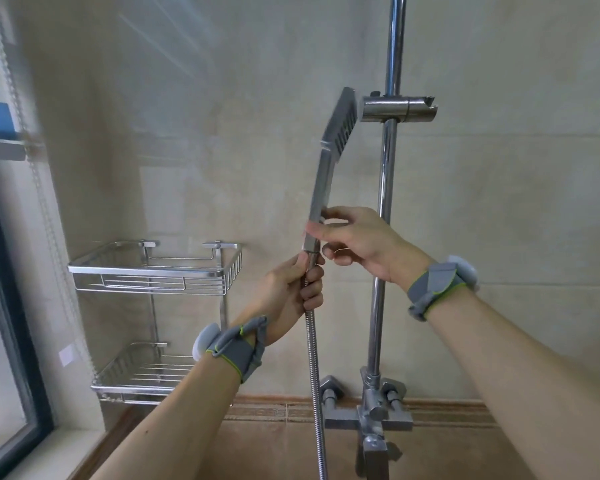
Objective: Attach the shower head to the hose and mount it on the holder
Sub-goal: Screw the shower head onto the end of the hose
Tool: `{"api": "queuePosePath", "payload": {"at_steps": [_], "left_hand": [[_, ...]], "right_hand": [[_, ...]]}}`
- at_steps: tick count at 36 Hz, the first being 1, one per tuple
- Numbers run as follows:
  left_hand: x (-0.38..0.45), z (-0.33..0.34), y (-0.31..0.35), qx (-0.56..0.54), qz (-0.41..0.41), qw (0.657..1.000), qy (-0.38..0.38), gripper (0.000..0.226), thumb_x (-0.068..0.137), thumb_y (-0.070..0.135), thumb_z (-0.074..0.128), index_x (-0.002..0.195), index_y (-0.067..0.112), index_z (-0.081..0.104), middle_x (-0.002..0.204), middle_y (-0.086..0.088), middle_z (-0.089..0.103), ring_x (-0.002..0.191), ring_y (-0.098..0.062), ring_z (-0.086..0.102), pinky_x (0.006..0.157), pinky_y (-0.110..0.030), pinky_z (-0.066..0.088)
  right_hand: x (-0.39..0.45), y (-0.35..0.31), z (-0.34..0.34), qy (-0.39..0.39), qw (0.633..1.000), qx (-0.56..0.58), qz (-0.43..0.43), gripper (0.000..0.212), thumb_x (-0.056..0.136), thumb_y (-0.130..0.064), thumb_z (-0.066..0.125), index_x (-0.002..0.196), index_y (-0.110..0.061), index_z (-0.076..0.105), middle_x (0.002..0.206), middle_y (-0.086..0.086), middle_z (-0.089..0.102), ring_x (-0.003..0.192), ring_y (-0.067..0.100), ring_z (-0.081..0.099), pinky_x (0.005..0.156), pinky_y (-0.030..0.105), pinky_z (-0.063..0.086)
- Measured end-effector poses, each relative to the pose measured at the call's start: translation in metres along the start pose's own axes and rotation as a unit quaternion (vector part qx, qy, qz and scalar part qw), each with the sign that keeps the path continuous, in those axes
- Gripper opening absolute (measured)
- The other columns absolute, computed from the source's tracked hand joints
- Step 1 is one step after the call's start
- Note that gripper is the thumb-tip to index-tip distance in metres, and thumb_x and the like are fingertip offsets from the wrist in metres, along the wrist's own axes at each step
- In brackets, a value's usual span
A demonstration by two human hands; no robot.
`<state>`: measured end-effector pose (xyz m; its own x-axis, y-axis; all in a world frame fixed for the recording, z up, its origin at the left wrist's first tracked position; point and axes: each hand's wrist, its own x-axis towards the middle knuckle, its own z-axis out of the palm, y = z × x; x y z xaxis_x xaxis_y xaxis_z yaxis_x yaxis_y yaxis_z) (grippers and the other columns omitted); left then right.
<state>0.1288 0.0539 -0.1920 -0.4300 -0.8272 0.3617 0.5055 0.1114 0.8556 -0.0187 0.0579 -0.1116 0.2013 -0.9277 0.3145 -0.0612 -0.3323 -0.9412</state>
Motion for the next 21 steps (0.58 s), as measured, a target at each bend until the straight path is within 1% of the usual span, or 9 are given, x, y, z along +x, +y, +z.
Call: {"api": "queuePosePath", "payload": {"at_steps": [2,4,6,8,11,13,16,19,21], "left_hand": [[0.002,0.001,-0.003,0.006,0.001,1.000,0.002,0.022,0.098,0.028,0.039,0.096,0.010,0.050,0.070,0.002,0.033,0.057,-0.013,0.018,0.052,-0.025,0.017],[0.004,0.001,-0.004,0.007,0.003,1.000,0.003,0.022,0.098,0.029,0.039,0.097,0.009,0.050,0.069,0.003,0.035,0.055,-0.011,0.022,0.052,-0.026,0.017],[0.003,0.002,-0.003,0.005,0.005,1.000,0.000,0.022,0.098,0.028,0.039,0.097,0.009,0.050,0.069,0.003,0.035,0.056,-0.011,0.022,0.052,-0.025,0.017],[0.001,0.002,0.000,0.001,0.008,1.000,-0.004,0.022,0.098,0.027,0.038,0.097,0.009,0.050,0.068,0.003,0.035,0.059,-0.013,0.017,0.053,-0.026,0.017],[0.000,0.001,0.003,0.001,0.007,1.000,-0.006,0.021,0.098,0.027,0.038,0.097,0.009,0.050,0.069,0.003,0.035,0.062,-0.016,0.013,0.054,-0.027,0.016],[0.001,0.001,0.003,0.011,0.003,1.000,-0.009,0.022,0.098,0.028,0.039,0.097,0.009,0.050,0.070,0.003,0.034,0.060,-0.014,0.015,0.053,-0.026,0.016],[0.005,-0.001,-0.001,0.041,0.002,0.999,-0.009,0.024,0.097,0.032,0.041,0.098,0.009,0.050,0.070,0.003,0.035,0.056,-0.012,0.021,0.051,-0.025,0.019],[0.006,-0.001,-0.006,0.063,0.007,0.998,-0.002,0.026,0.097,0.033,0.043,0.101,0.008,0.050,0.070,0.003,0.037,0.055,-0.011,0.024,0.050,-0.023,0.021],[0.005,-0.001,-0.007,0.070,0.016,0.997,0.010,0.025,0.099,0.031,0.041,0.103,0.007,0.049,0.069,0.004,0.038,0.054,-0.010,0.026,0.048,-0.022,0.022]], "right_hand": [[0.001,0.003,0.004,0.051,0.997,-0.056,-0.026,0.031,0.080,-0.021,0.085,0.098,-0.007,0.064,0.075,0.015,0.061,0.045,0.015,0.044,0.040,0.024,0.029],[0.003,0.005,0.008,0.094,0.985,-0.135,-0.053,0.039,0.079,-0.034,0.086,0.096,-0.008,0.062,0.070,0.006,0.061,0.042,0.009,0.045,0.040,0.022,0.033],[0.003,0.004,0.009,0.100,0.976,-0.183,-0.063,0.037,0.082,-0.043,0.081,0.097,-0.014,0.064,0.069,-0.005,0.060,0.041,0.001,0.047,0.041,0.016,0.035],[0.002,-0.001,0.007,0.060,0.987,-0.142,-0.043,0.029,0.087,-0.044,0.076,0.096,-0.018,0.064,0.074,-0.001,0.058,0.046,0.007,0.041,0.041,0.018,0.030],[0.000,-0.008,0.002,-0.001,0.999,-0.038,-0.014,0.020,0.094,-0.034,0.069,0.093,-0.015,0.061,0.094,0.010,0.050,0.053,0.013,0.029,0.048,0.026,0.016],[0.001,-0.008,0.001,0.000,1.000,-0.017,-0.009,0.018,0.097,-0.029,0.065,0.091,-0.013,0.059,0.096,0.012,0.048,0.049,0.013,0.030,0.050,0.029,0.013],[0.001,-0.006,0.006,0.068,0.996,-0.049,-0.026,0.017,0.093,-0.026,0.067,0.085,-0.012,0.061,0.077,0.013,0.049,0.038,0.014,0.029,0.042,0.021,0.017],[0.005,-0.001,0.014,0.169,0.966,-0.179,-0.083,0.026,0.088,-0.028,0.067,0.067,-0.016,0.058,0.046,-0.004,0.049,0.033,0.013,0.036,0.040,0.021,0.029],[0.007,0.002,0.018,0.204,0.927,-0.288,-0.125,0.035,0.089,-0.035,0.065,0.060,-0.020,0.052,0.050,-0.006,0.059,0.045,0.010,0.052,0.048,0.023,0.039]]}}
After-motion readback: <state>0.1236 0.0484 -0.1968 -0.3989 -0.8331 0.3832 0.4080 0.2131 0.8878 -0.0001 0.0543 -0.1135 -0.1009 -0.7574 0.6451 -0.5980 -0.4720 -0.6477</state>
